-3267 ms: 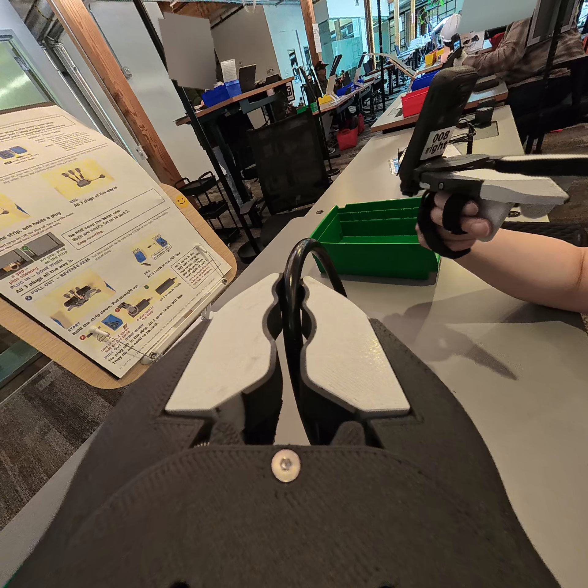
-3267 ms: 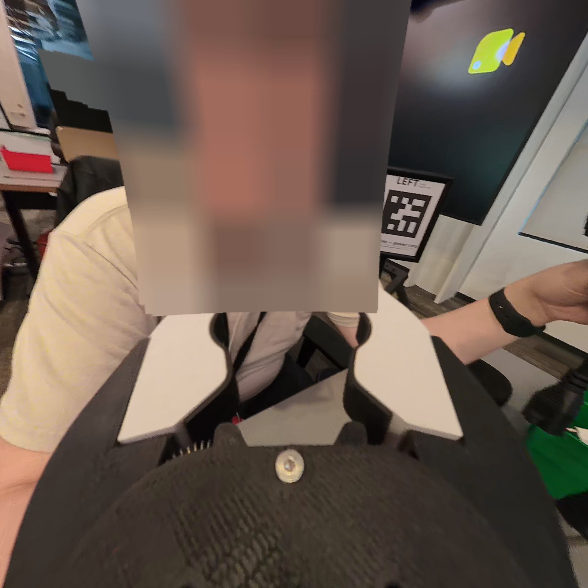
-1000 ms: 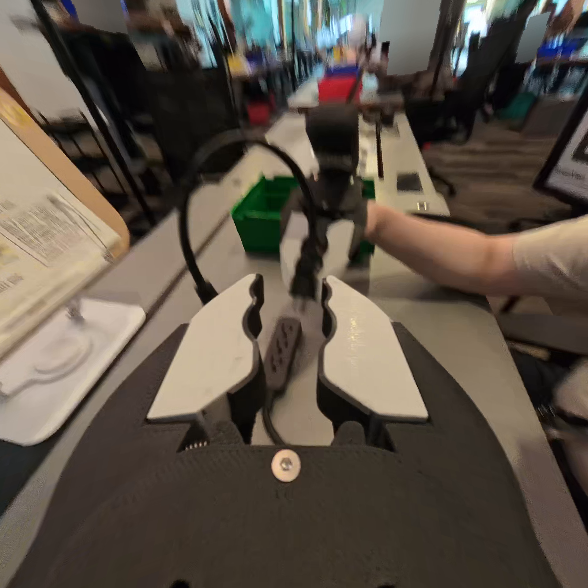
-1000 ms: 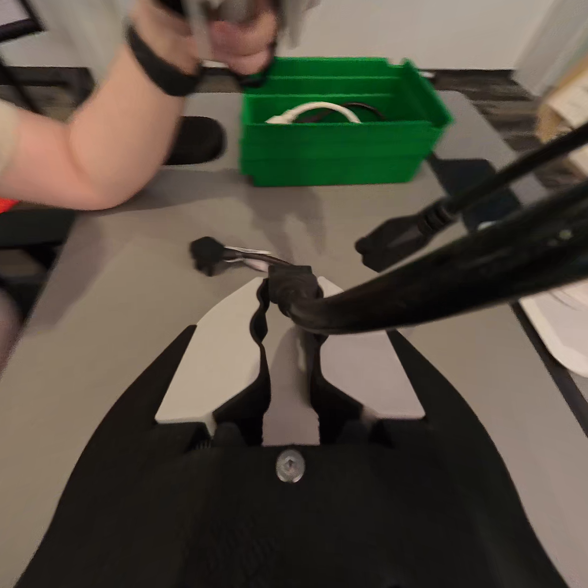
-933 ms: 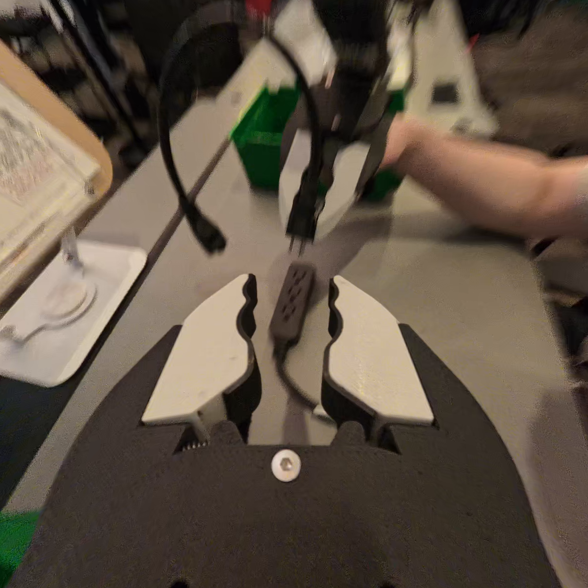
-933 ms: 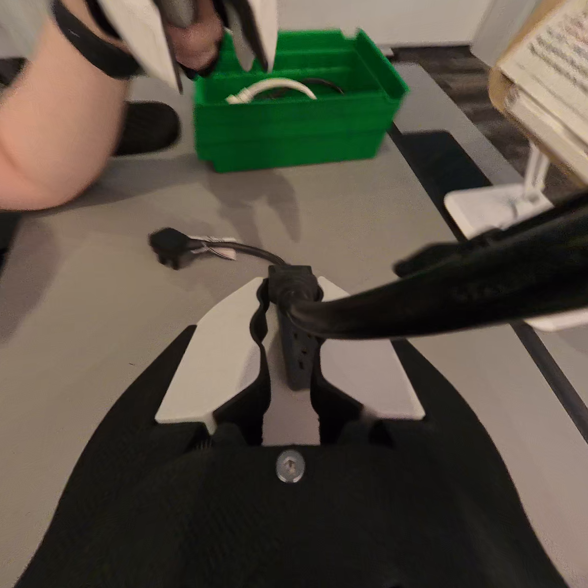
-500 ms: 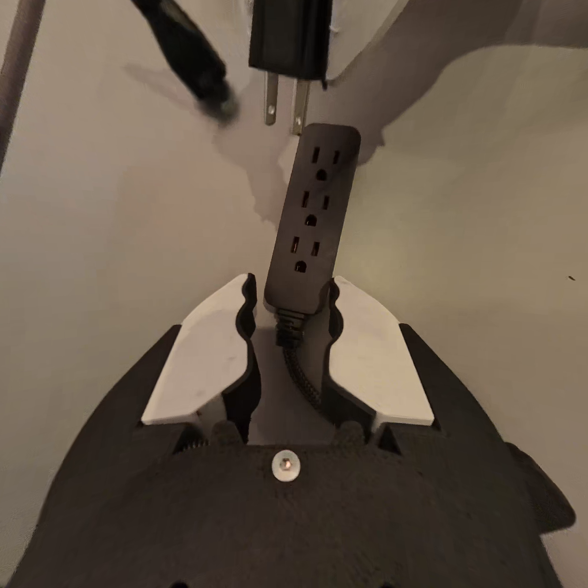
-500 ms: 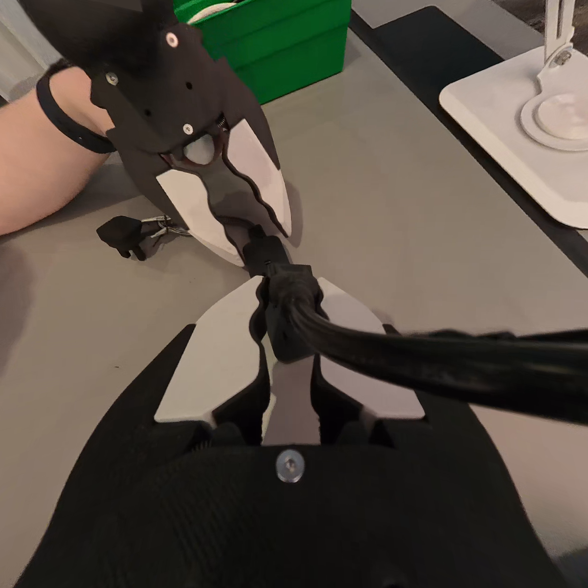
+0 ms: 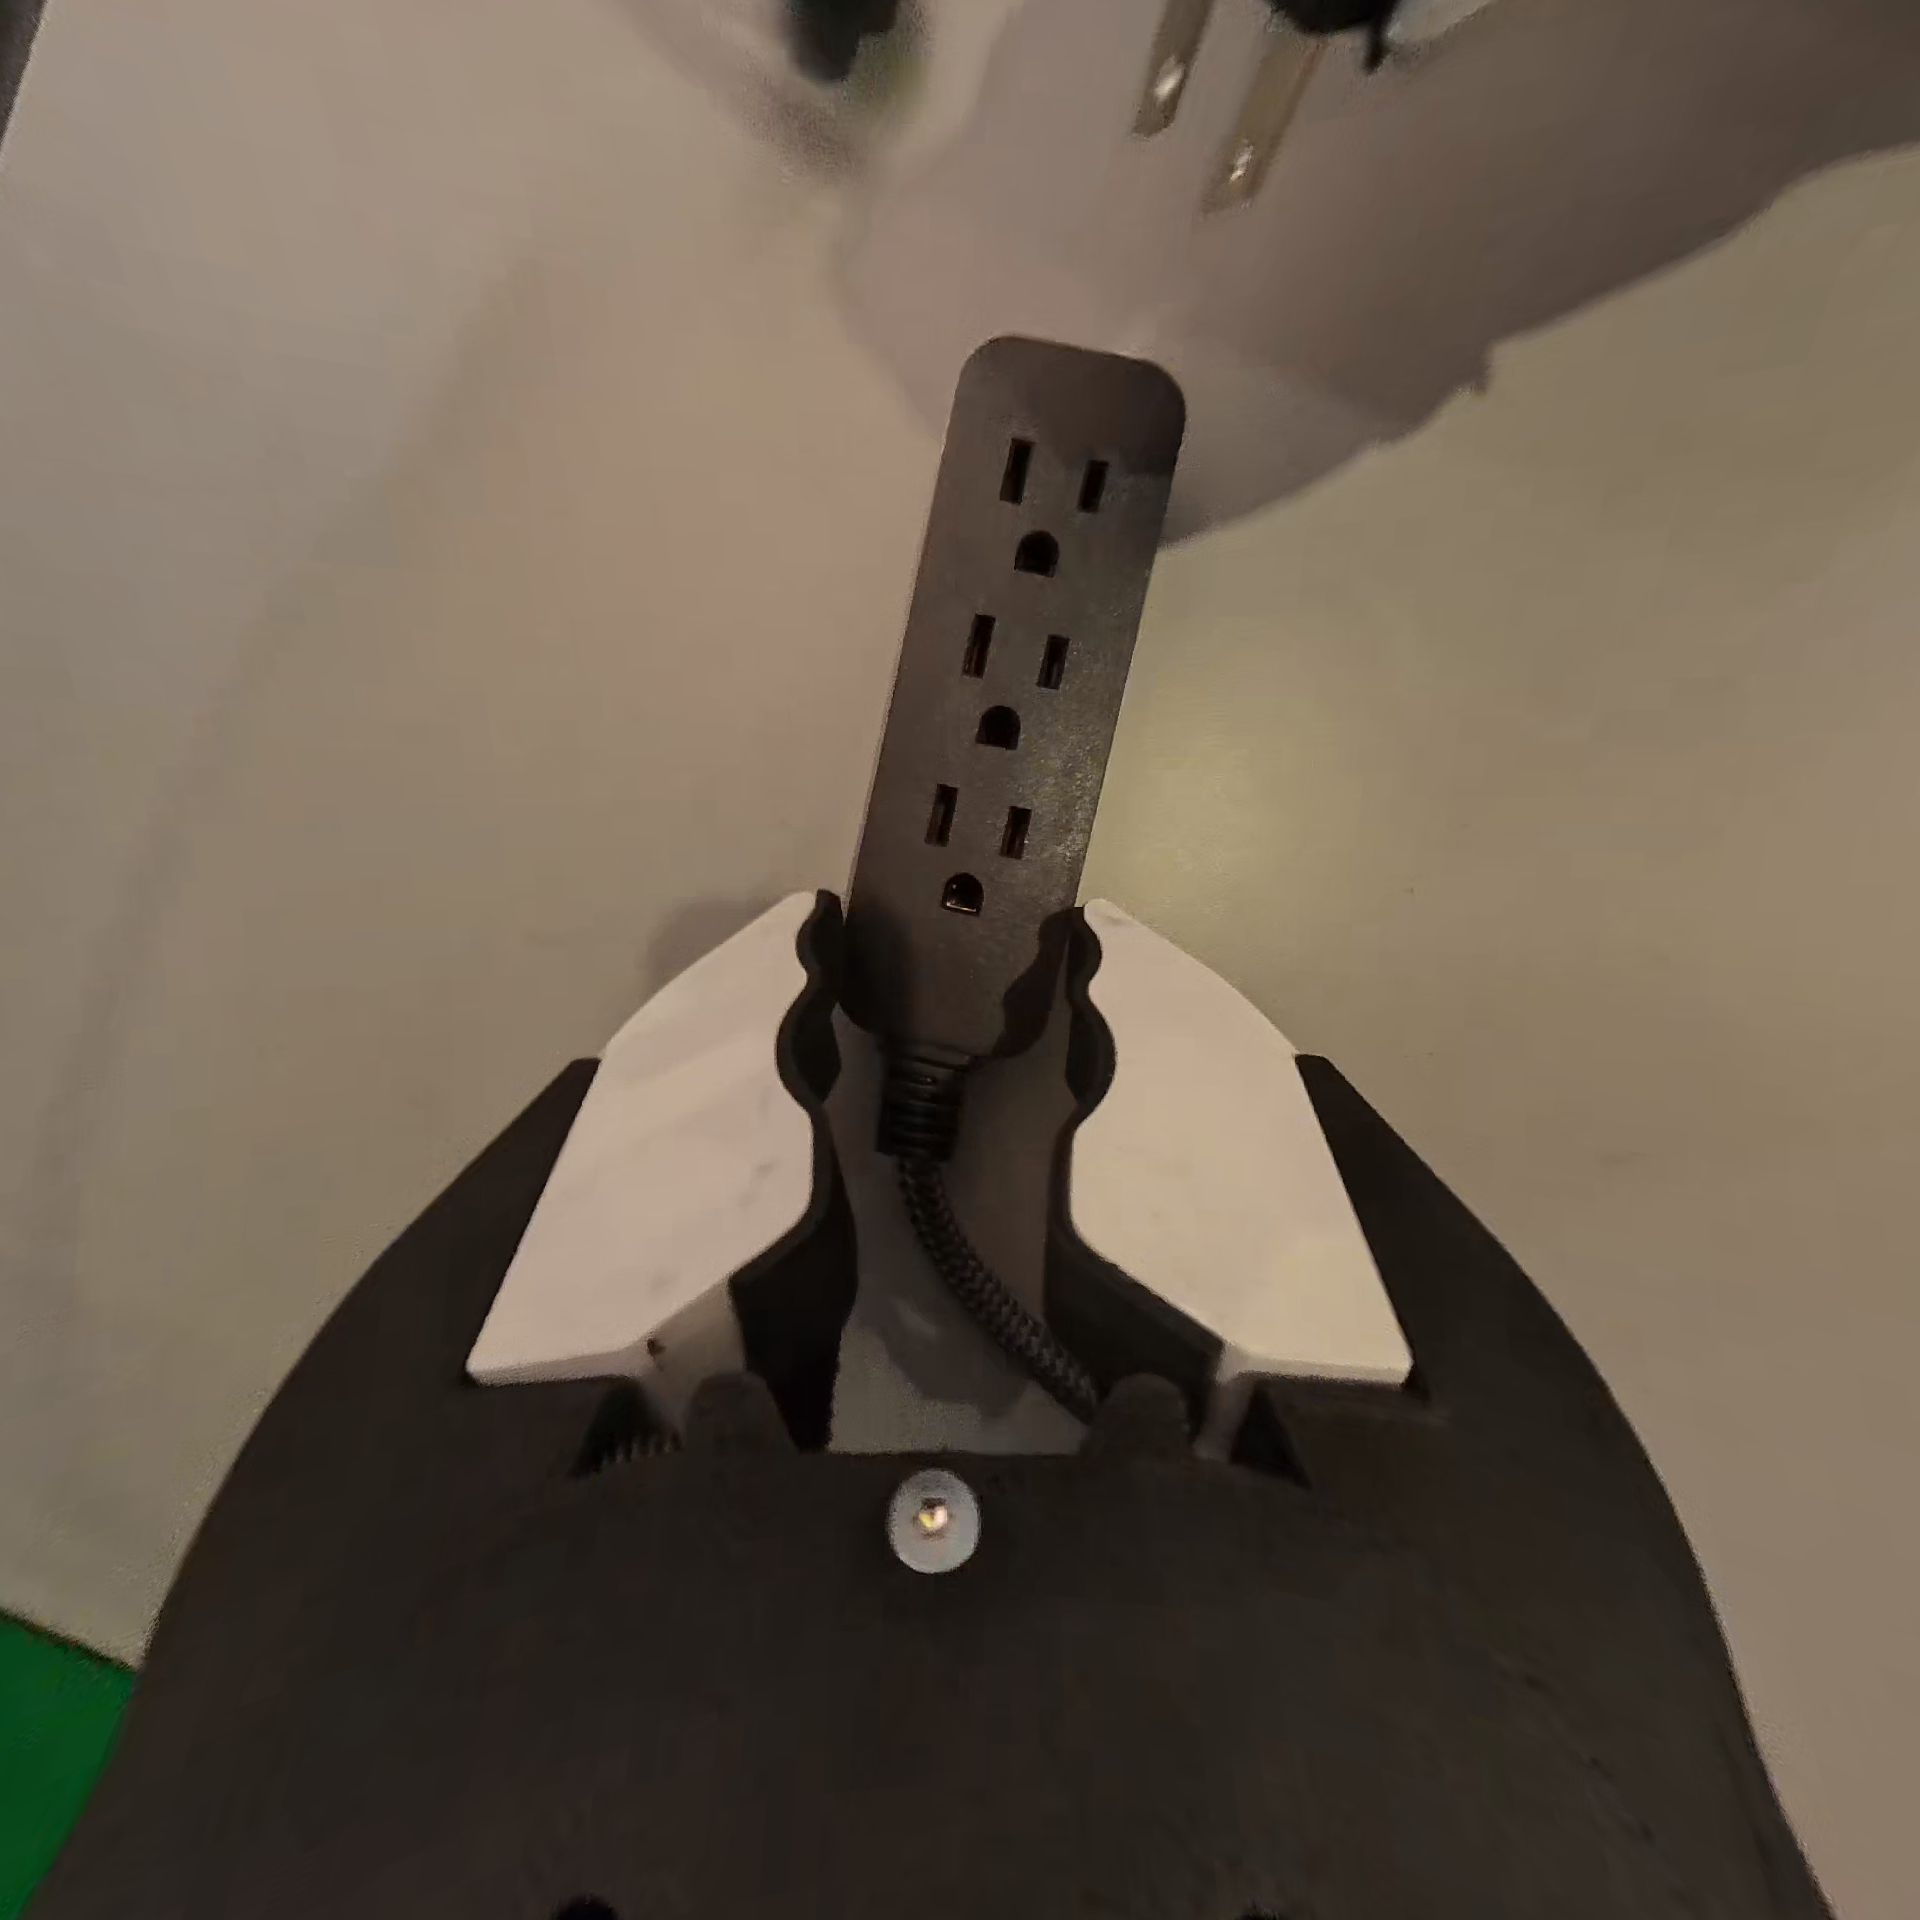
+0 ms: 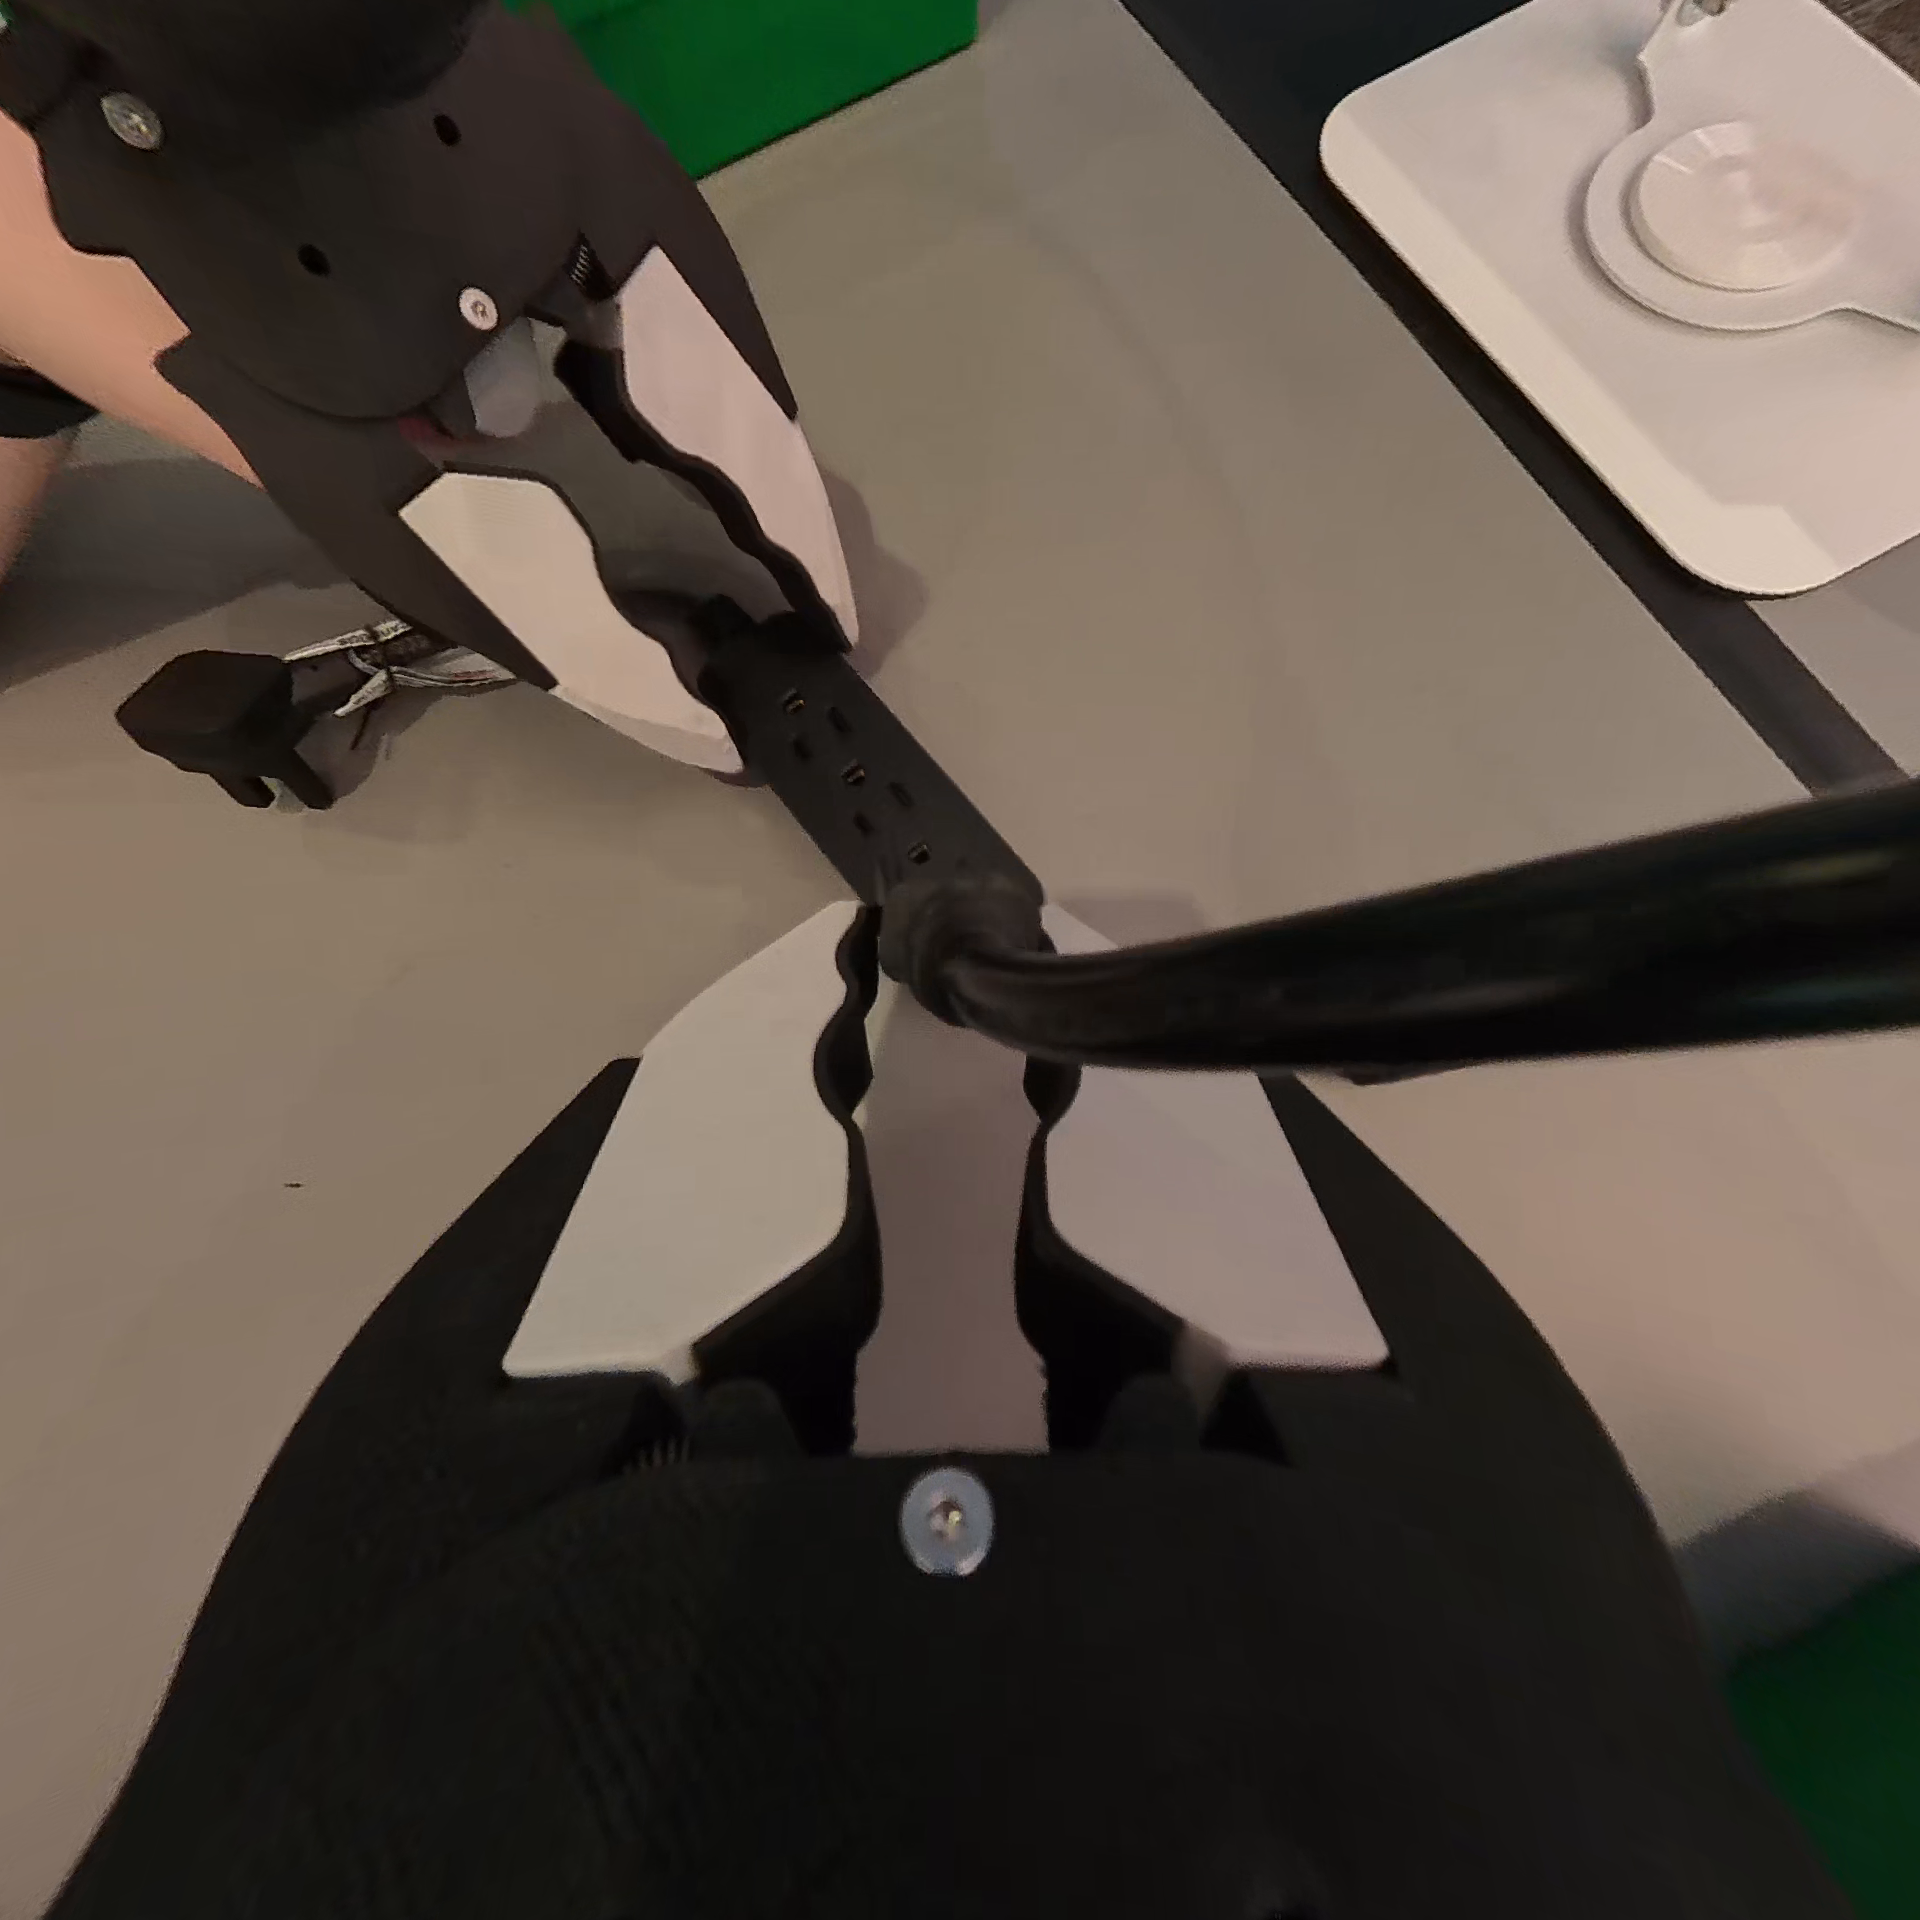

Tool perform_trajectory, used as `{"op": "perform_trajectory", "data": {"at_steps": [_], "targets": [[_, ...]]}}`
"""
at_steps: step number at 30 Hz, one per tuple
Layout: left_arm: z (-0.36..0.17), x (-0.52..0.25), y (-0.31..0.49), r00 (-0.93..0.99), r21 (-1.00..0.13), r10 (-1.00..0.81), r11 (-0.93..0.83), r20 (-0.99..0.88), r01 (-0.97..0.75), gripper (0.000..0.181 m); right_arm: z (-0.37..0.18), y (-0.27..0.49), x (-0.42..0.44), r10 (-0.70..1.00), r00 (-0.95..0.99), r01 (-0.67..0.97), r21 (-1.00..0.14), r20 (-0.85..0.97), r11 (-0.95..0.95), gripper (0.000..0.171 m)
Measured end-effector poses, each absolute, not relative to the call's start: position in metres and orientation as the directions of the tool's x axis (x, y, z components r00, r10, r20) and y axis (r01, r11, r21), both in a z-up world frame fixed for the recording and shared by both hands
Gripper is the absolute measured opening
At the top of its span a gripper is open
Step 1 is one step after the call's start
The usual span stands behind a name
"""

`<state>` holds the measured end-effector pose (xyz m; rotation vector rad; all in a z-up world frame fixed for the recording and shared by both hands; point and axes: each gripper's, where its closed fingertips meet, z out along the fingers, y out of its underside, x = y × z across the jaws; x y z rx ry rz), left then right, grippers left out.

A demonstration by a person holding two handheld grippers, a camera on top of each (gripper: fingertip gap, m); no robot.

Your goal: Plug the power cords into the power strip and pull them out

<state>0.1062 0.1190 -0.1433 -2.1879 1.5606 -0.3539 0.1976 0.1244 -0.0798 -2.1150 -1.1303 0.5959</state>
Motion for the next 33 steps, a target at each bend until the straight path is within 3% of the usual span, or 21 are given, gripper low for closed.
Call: {"op": "perform_trajectory", "data": {"at_steps": [6,13,16,20,24,28,30,32,33], "targets": [[-0.142,0.086,0.121,0.67,-0.4,-0.736,-0.644,0.091,-0.653,0.039,-0.078,0.127,0.206,0.832,0.552,0.553,-0.722,-0.056,-0.416,0.027],[-0.14,0.072,0.097,0.585,-0.358,-0.807,-0.569,0.074,-0.74,0.042,-0.068,0.126,0.212,0.832,0.554,0.562,-0.728,-0.02,-0.392,0.027],[-0.147,0.069,0.082,0.58,-0.34,-0.798,-0.597,0.161,-0.727,0.053,-0.058,0.125,0.215,0.833,0.553,0.549,-0.746,-0.014,-0.377,0.027],[-0.151,0.071,0.058,0.558,-0.357,-0.785,-0.62,0.27,-0.699,0.053,-0.052,0.123,0.216,0.841,0.541,0.544,-0.756,-0.014,-0.363,0.027],[-0.145,0.073,0.043,0.471,-0.427,-0.843,-0.538,0.26,-0.727,0.041,-0.054,0.122,0.216,0.843,0.535,0.53,-0.758,-0.048,-0.38,0.027],[-0.118,0.084,0.064,0.243,-0.574,-0.969,-0.175,-0.043,-0.8,0.052,-0.052,0.12,0.218,0.846,0.528,0.511,-0.767,-0.075,-0.387,0.027],[-0.115,0.092,0.066,0.066,-0.524,-0.984,0.029,-0.162,-0.851,0.055,-0.046,0.118,0.219,0.85,0.52,0.496,-0.781,-0.083,-0.38,0.027],[-0.121,0.096,0.083,0.093,-0.447,-0.976,0.005,-0.199,-0.895,0.063,-0.039,0.116,0.221,0.853,0.515,0.483,-0.794,-0.082,-0.368,0.027],[-0.129,0.099,0.082,0.119,-0.401,-0.987,-0.068,-0.104,-0.914,0.059,-0.036,0.115,0.223,0.854,0.514,0.48,-0.8,-0.077,-0.361,0.027]]}}
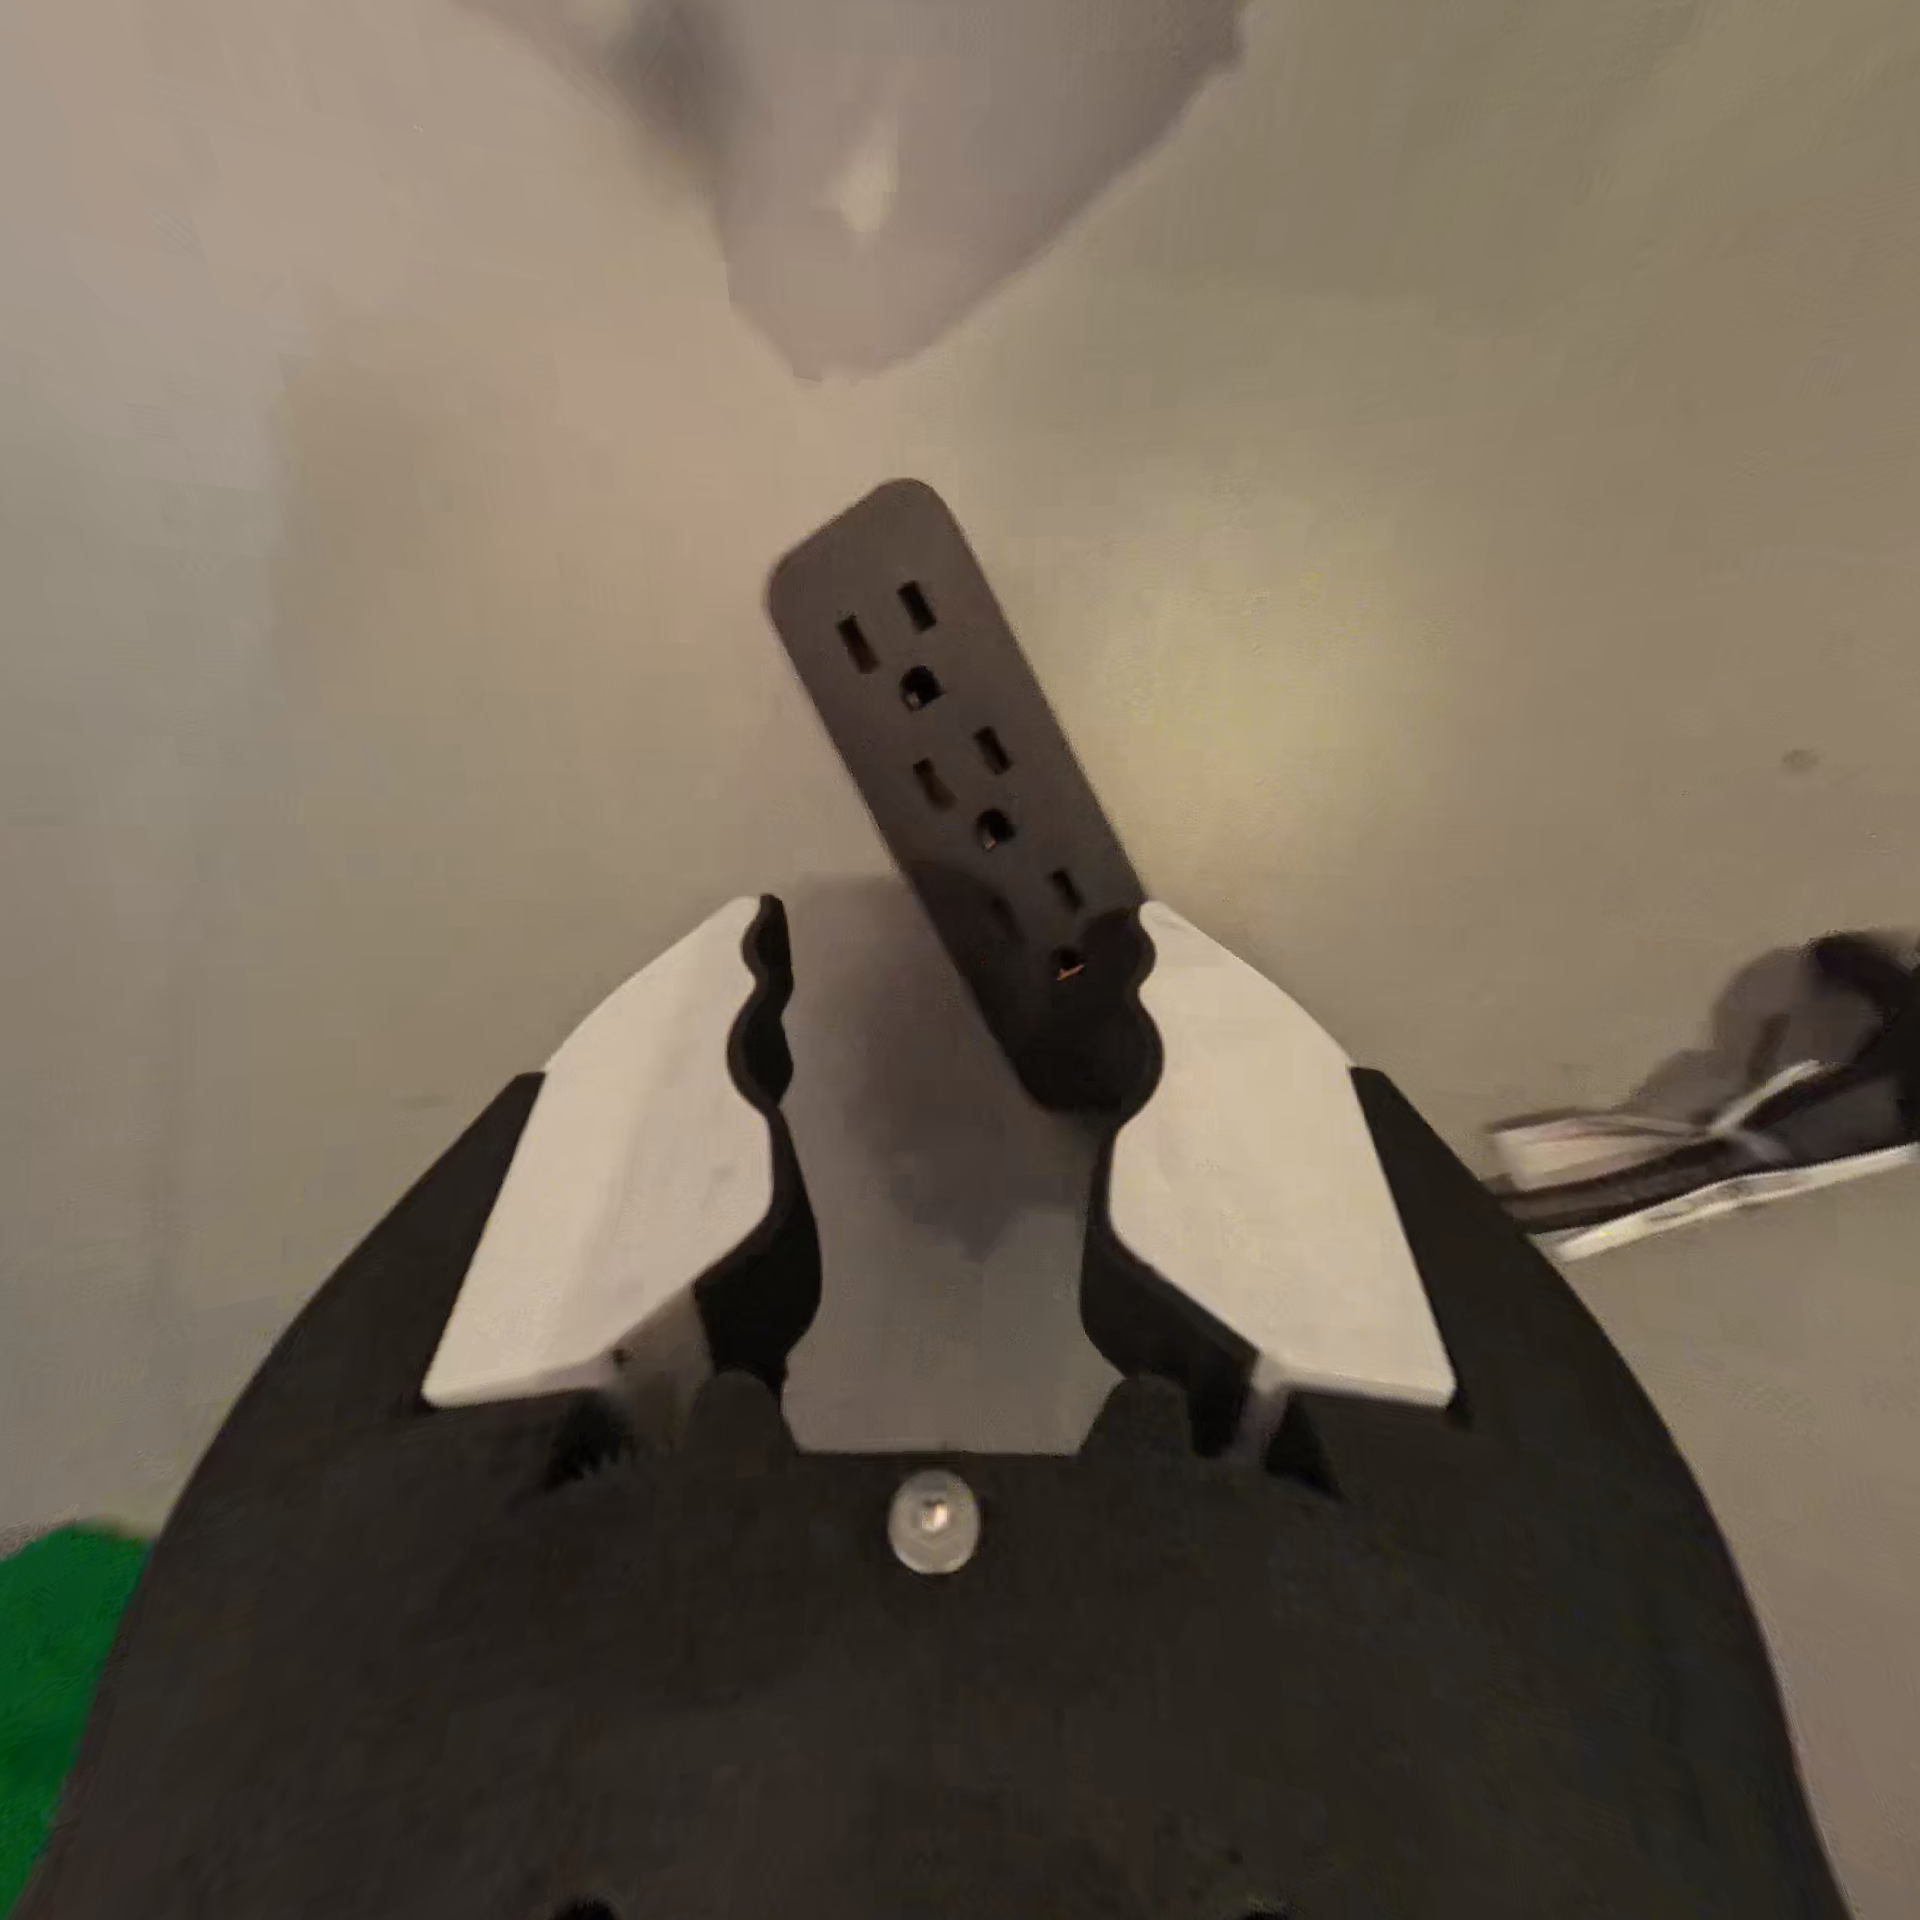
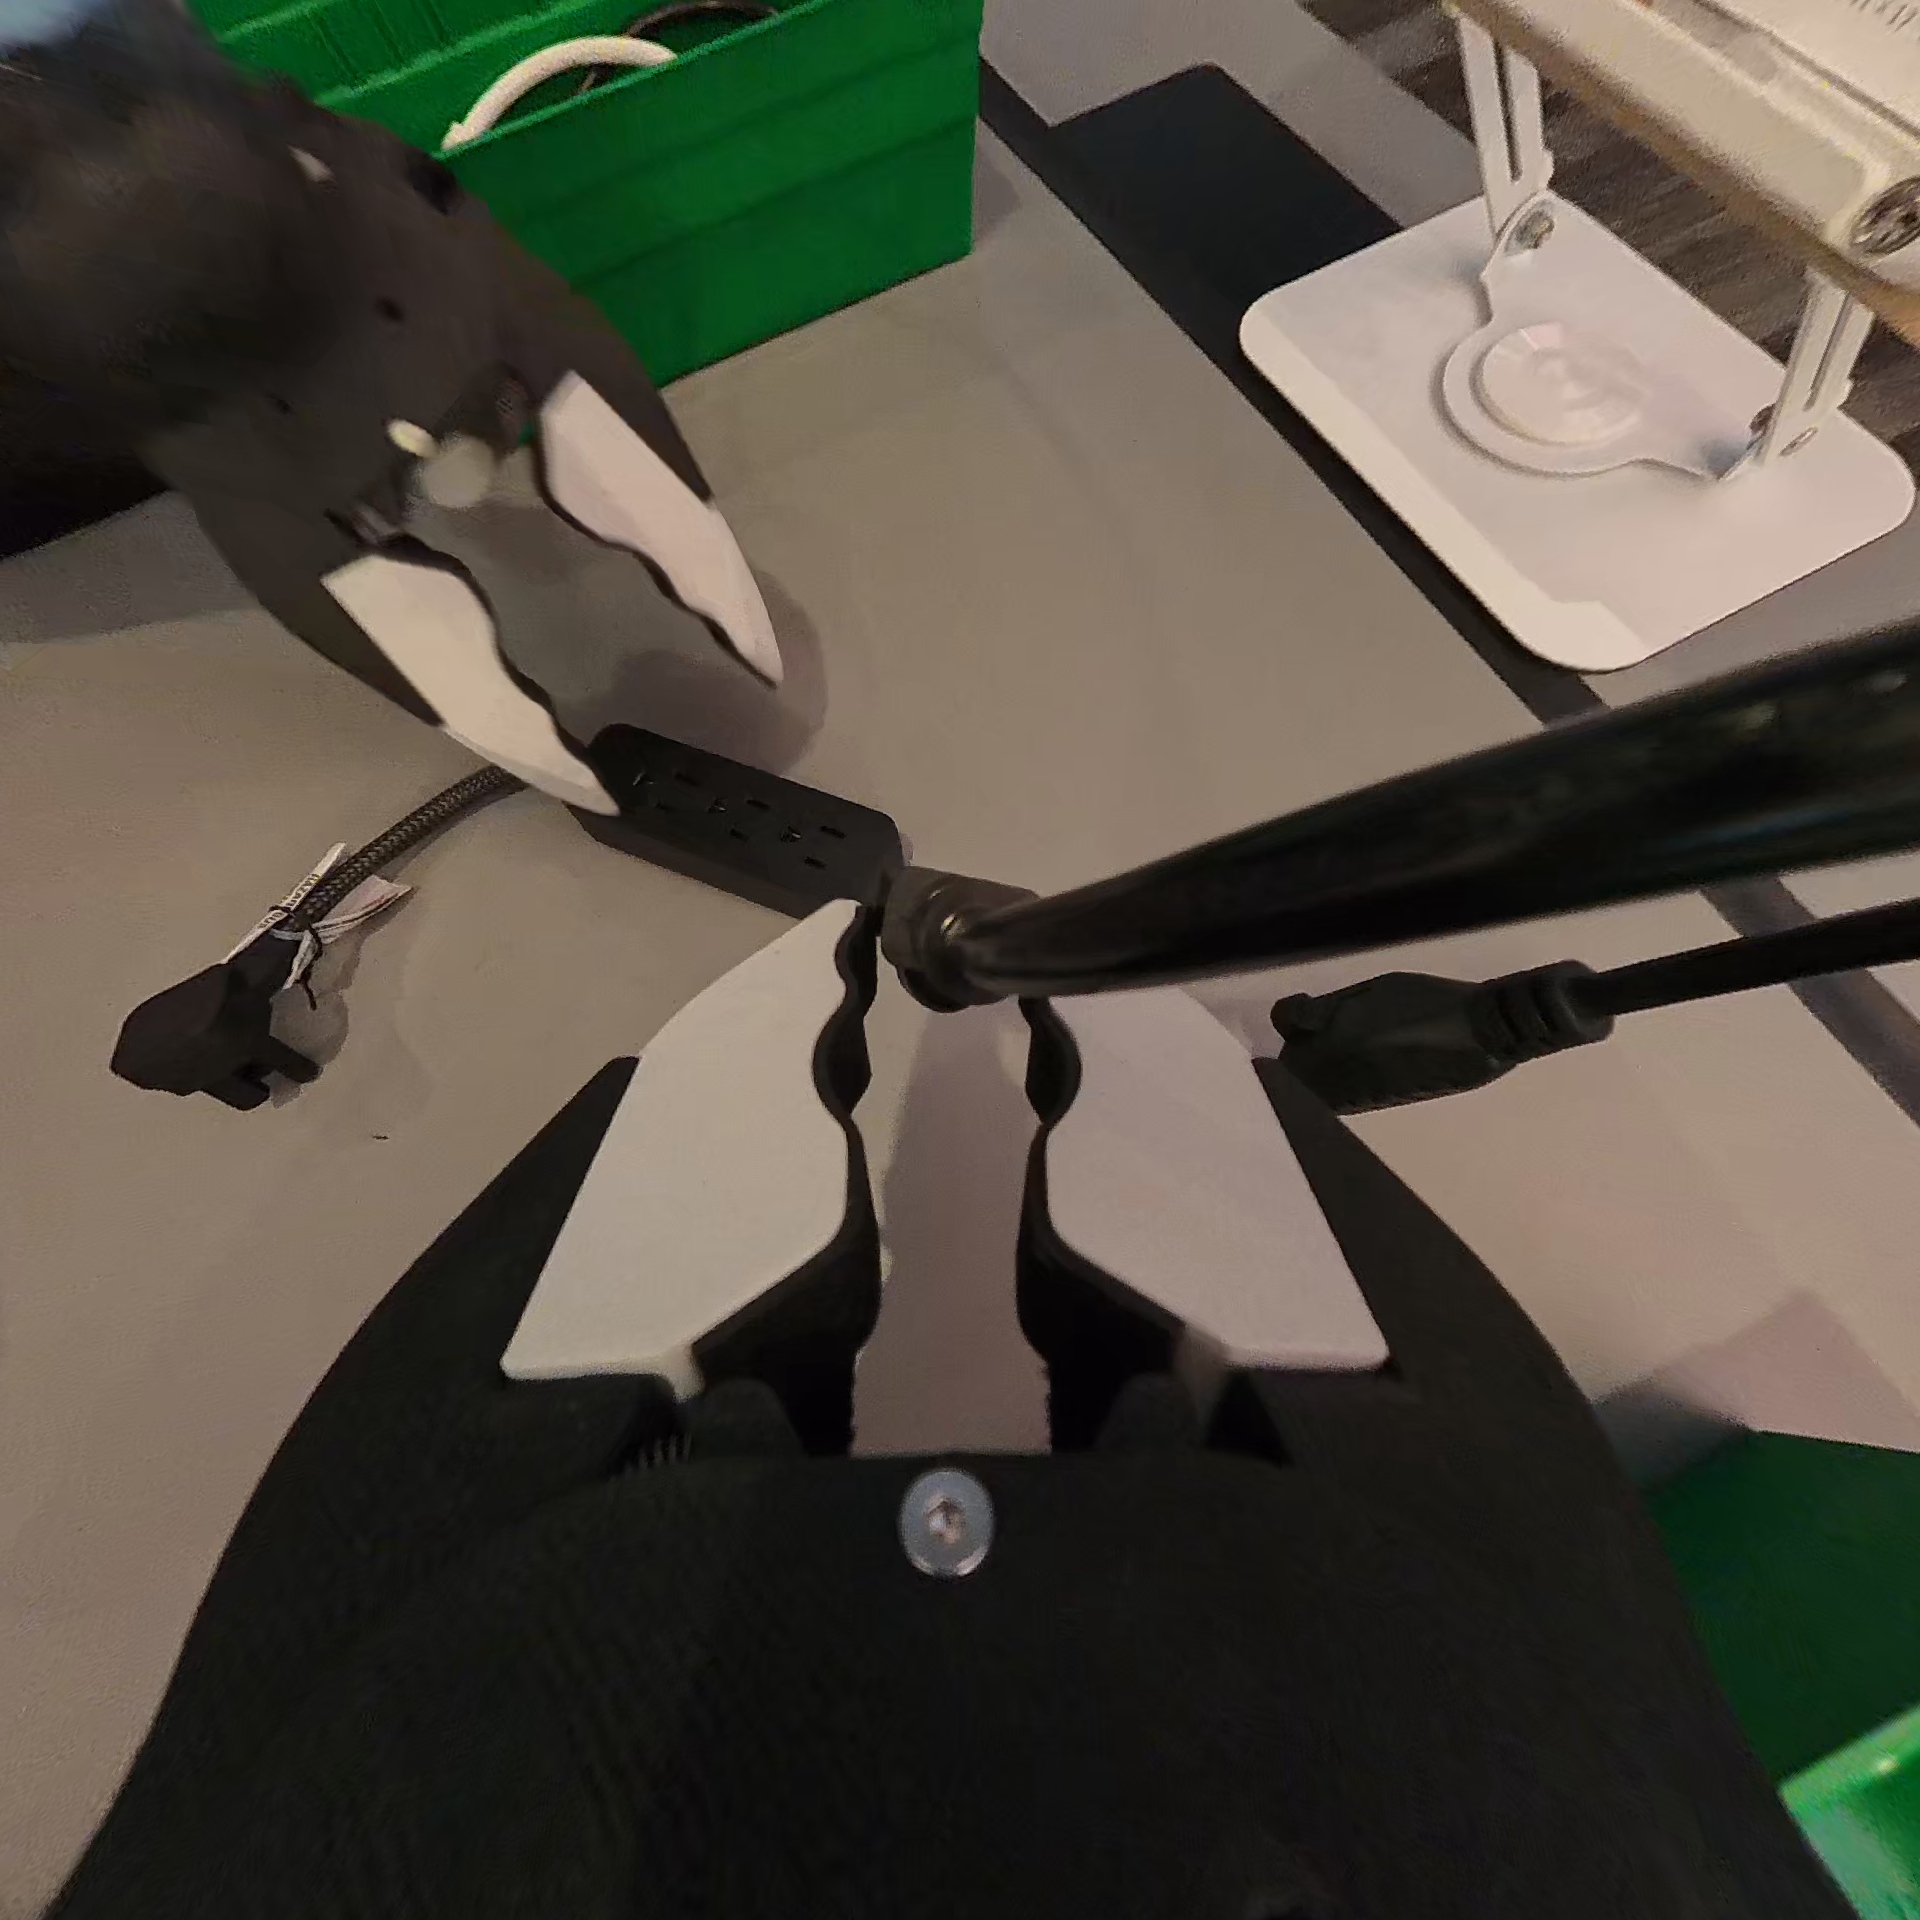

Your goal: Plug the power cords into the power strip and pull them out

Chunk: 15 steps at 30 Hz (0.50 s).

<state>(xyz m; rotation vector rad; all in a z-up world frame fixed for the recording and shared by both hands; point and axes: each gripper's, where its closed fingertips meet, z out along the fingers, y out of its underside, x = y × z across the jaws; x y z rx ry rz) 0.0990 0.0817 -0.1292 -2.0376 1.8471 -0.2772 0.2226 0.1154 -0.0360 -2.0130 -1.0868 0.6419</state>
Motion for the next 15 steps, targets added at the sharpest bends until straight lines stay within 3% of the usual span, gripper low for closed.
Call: {"op": "perform_trajectory", "data": {"at_steps": [4,7,9,12,15], "targets": [[-0.151,0.121,0.089,0.271,-0.311,-0.959,-0.284,0.085,-0.907,0.065,-0.026,0.11,0.227,0.869,0.493,0.488,-0.813,-0.044,-0.318,0.027],[-0.156,0.128,0.091,0.369,-0.237,-0.916,-0.397,0.156,-0.887,0.046,-0.018,0.105,0.23,0.877,0.479,0.491,-0.822,-0.022,-0.288,0.027],[-0.156,0.125,0.091,0.46,-0.172,-0.871,-0.487,0.174,-0.856,0.044,-0.011,0.1,0.231,0.883,0.469,0.487,-0.833,-0.006,-0.264,0.028],[-0.157,0.11,0.105,0.629,-0.183,-0.77,-0.637,0.104,-0.749,0.043,0.002,0.093,0.232,0.888,0.459,0.487,-0.844,0.029,-0.224,0.028],[-0.155,0.092,0.117,0.811,-0.286,-0.564,-0.811,0.155,-0.509,0.042,0.015,0.083,0.229,0.896,0.44,0.488,-0.855,0.066,-0.176,0.028]]}}
